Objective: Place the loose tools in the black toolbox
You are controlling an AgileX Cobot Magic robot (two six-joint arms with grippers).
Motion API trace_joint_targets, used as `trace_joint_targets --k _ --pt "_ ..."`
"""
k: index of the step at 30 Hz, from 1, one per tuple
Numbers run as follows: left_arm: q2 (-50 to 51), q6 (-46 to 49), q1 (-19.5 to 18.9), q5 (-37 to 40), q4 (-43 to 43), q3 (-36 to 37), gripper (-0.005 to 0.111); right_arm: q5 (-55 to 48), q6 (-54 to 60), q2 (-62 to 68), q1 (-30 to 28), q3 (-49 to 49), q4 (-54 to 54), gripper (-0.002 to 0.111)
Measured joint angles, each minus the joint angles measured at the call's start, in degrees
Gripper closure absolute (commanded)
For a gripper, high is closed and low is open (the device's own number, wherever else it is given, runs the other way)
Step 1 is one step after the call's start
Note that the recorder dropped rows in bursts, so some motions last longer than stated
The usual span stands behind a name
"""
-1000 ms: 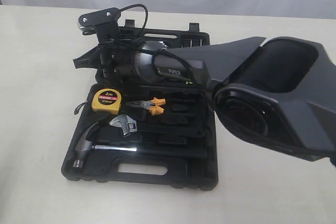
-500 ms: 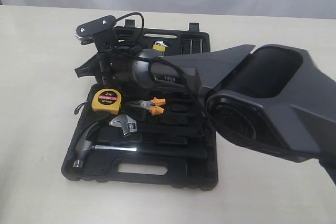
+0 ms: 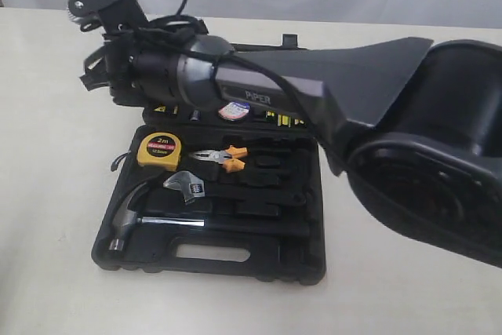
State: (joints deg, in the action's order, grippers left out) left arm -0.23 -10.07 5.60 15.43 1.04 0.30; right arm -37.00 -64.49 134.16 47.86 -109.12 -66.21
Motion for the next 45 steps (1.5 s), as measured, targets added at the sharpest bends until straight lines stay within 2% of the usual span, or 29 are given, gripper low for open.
trace_joint_targets --k 4,10,15,20,29,30,38,44,45 --pt "0.0 0.0 0.0 0.0 0.0 0.0 0.107 -7.9 13.2 -4.1 2.6 0.0 1.8 0.108" --pt "0.0 0.0 0.0 0.0 0.0 0.0 0.107 -19.0 36.5 -11.5 7.3 0.0 11.5 0.108" --pt "0.0 0.0 0.0 0.0 0.0 0.0 0.107 -29.4 46.6 -18.2 12.9 4.4 14.5 0.108" --pt "0.0 0.0 0.0 0.0 0.0 0.0 0.107 -31.9 45.3 -26.1 19.9 14.5 16.5 0.108" --pt "0.0 0.0 0.0 0.0 0.0 0.0 0.107 -32.5 30.3 -38.8 33.9 35.3 16.9 0.109" --pt "0.0 0.0 0.0 0.0 0.0 0.0 0.107 -13.4 108.7 -47.8 -20.5 34.5 70.2 0.109" --pt "0.0 0.0 0.0 0.0 0.0 0.0 0.107 -1.3 119.0 -38.4 -23.3 33.5 67.9 0.109" --pt "0.0 0.0 0.0 0.0 0.0 0.0 0.107 10.1 117.3 -29.2 -23.4 33.4 61.5 0.108" --pt "0.0 0.0 0.0 0.0 0.0 0.0 0.107 11.5 116.6 -27.8 -23.4 33.4 60.2 0.105"
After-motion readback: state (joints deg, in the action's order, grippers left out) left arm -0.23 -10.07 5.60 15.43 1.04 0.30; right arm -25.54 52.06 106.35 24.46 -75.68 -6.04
